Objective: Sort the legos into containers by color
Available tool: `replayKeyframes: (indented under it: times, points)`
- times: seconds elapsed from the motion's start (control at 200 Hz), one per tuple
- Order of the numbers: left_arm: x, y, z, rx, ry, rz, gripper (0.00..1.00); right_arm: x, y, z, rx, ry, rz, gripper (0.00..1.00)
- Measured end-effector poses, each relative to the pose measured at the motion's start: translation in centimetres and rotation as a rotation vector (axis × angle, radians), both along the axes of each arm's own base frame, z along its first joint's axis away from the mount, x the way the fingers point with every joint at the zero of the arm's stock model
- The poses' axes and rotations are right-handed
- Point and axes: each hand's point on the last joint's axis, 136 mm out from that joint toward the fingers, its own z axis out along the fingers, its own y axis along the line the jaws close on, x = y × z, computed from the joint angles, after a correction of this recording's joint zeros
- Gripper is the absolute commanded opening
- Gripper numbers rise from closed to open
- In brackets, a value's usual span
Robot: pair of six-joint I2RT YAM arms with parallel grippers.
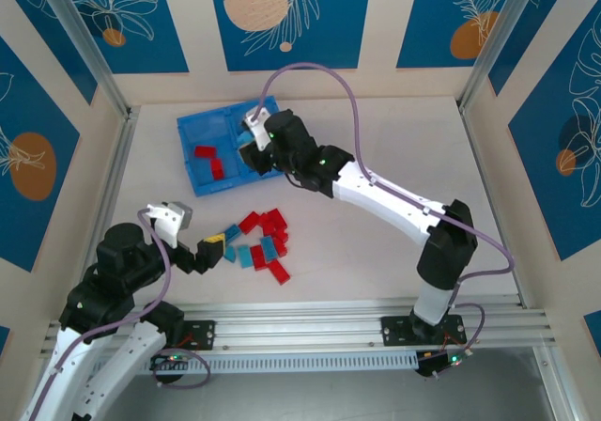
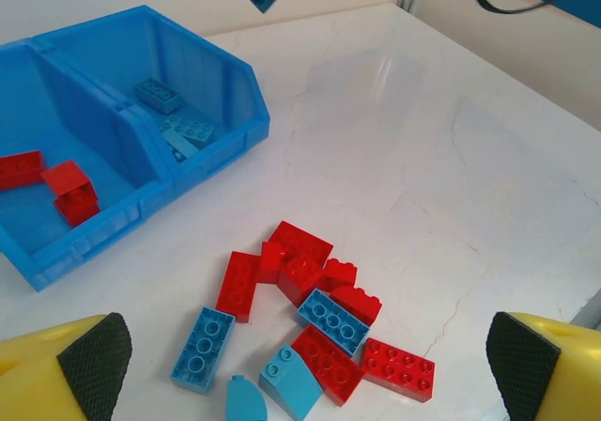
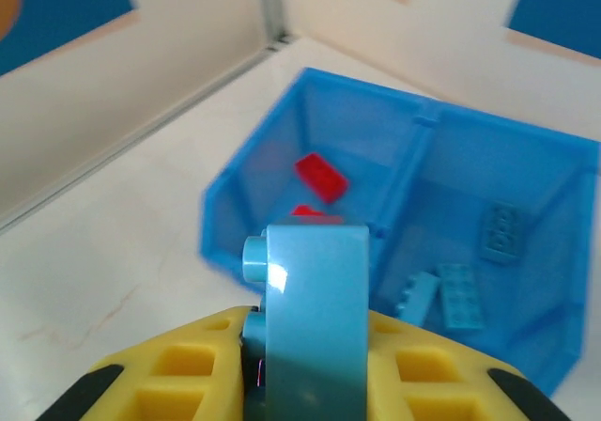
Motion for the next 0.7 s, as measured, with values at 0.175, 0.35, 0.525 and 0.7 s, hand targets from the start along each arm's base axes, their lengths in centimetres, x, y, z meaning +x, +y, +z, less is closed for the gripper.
replayKeyframes:
  times: [0.175,0.35,0.525,0.7]
  points:
    - [0.0,0.0,0.0,-0.001,-0.001,0.000,1.00,7.7,0.0,-5.1,-0.044,0.072,-0.159,0.22]
    - [0.0,0.0,0.0,0.000,-0.002,0.001,1.00,13.6,1.7,-11.8,-0.090,0.161,-0.237,0.22]
    - [0.0,0.0,0.0,0.000,-0.001,0.001,1.00,17.2,2.5,-17.1,-0.071,0.223,-0.278,0.24]
    - [0.0,0.0,0.1,-0.001,-0.003,0.001,1.00,18.5,2.4,-20.9,-0.044,0.288,-0.268,0.33]
